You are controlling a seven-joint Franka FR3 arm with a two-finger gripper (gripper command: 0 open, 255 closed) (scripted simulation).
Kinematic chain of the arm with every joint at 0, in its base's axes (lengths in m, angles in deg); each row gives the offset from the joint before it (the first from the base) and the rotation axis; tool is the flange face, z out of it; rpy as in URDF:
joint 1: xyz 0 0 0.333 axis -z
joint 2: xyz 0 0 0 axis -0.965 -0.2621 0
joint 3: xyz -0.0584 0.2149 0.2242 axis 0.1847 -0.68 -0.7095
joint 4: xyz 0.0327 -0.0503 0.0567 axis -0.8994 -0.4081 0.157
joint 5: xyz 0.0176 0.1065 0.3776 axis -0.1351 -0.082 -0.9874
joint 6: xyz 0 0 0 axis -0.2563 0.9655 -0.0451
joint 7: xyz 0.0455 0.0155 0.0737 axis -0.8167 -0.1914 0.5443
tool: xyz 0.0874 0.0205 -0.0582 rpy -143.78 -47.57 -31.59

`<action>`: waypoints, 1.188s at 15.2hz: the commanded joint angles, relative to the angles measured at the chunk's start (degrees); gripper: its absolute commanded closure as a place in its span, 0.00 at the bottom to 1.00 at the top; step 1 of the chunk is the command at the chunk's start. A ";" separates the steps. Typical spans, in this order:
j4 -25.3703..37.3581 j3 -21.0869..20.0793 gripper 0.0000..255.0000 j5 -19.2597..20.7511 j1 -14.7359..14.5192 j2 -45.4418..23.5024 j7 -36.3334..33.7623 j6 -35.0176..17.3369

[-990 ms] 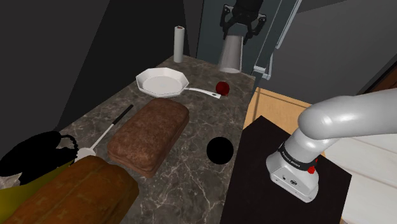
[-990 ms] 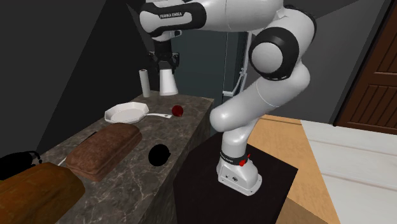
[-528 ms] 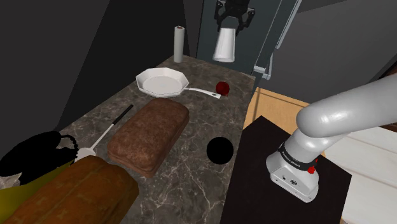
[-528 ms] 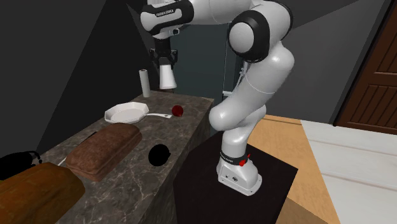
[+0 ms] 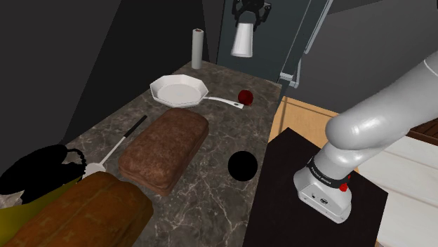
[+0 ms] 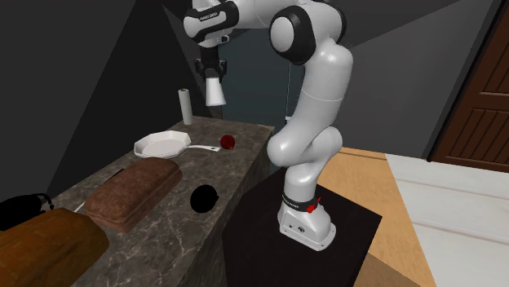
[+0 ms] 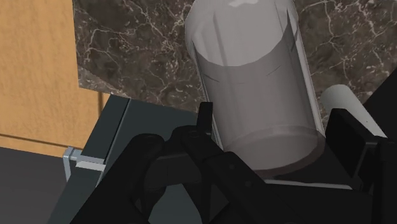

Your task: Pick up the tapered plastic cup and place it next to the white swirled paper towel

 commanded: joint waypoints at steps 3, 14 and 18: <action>8.87 0.08 1.00 3.06 1.24 -8.88 0.51 0.43; 45.19 1.65 1.00 11.62 -0.73 -37.06 3.30 9.75; 44.84 1.89 1.00 11.91 -0.66 -38.39 3.31 8.08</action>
